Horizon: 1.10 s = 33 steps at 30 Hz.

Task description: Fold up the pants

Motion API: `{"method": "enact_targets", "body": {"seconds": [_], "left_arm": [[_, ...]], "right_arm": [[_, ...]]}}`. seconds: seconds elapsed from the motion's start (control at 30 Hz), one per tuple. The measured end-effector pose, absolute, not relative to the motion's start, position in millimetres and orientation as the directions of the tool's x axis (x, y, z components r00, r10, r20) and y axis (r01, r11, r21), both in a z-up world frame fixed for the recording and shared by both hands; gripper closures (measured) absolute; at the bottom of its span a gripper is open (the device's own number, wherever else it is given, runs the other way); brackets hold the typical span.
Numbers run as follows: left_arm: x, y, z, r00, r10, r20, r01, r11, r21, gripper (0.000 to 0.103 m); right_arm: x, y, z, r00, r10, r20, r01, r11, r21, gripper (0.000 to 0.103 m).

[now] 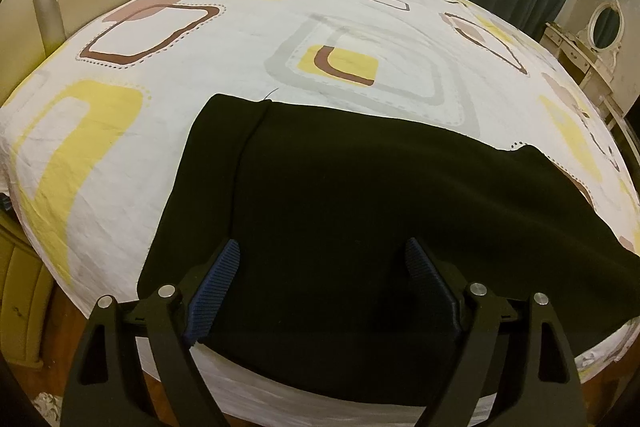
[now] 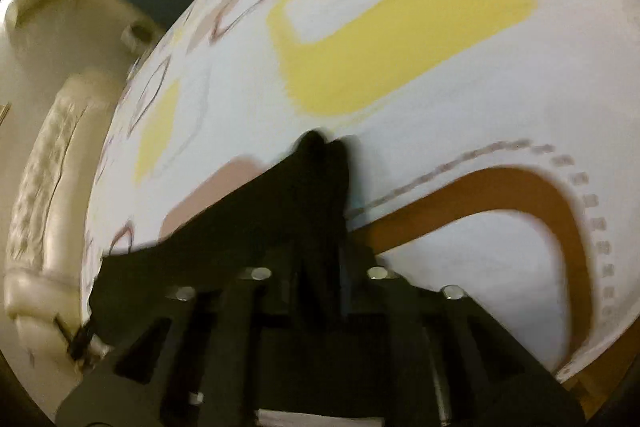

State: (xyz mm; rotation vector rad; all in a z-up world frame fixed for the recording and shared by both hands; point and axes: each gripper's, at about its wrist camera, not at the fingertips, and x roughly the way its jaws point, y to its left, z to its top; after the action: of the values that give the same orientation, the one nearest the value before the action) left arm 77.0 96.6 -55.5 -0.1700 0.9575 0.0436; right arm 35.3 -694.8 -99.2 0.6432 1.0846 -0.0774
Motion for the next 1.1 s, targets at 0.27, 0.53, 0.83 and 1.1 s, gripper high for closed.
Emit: {"method": "enact_targets", "body": {"seconds": [0.27,0.53,0.83,1.1], "left_arm": [[77,94,-56,0.581,-0.036,-0.813,-0.102,0.988,-0.116,0.018],[76,95,-55,0.579,-0.044,-0.814,-0.094,0.988,-0.120,0.017],[76,96,-55,0.581,-0.047,-0.813,-0.089,0.989,-0.121,0.017],[77,96,-54,0.574,-0.046,-0.817,-0.092,0.988,-0.121,0.017]], "right_arm": [[18,-731,-109,0.490,0.102,-0.866,0.491,0.788,0.371,0.095],[-9,-761,-118,0.598,0.301,-0.743,0.476,0.612,0.632,0.052],[-7,-752,-135,0.608,0.541,-0.581,0.383,0.441,0.812,0.044],[12,-714,-119,0.541,0.456,-0.707,0.435,0.568,0.699,0.085]]}}
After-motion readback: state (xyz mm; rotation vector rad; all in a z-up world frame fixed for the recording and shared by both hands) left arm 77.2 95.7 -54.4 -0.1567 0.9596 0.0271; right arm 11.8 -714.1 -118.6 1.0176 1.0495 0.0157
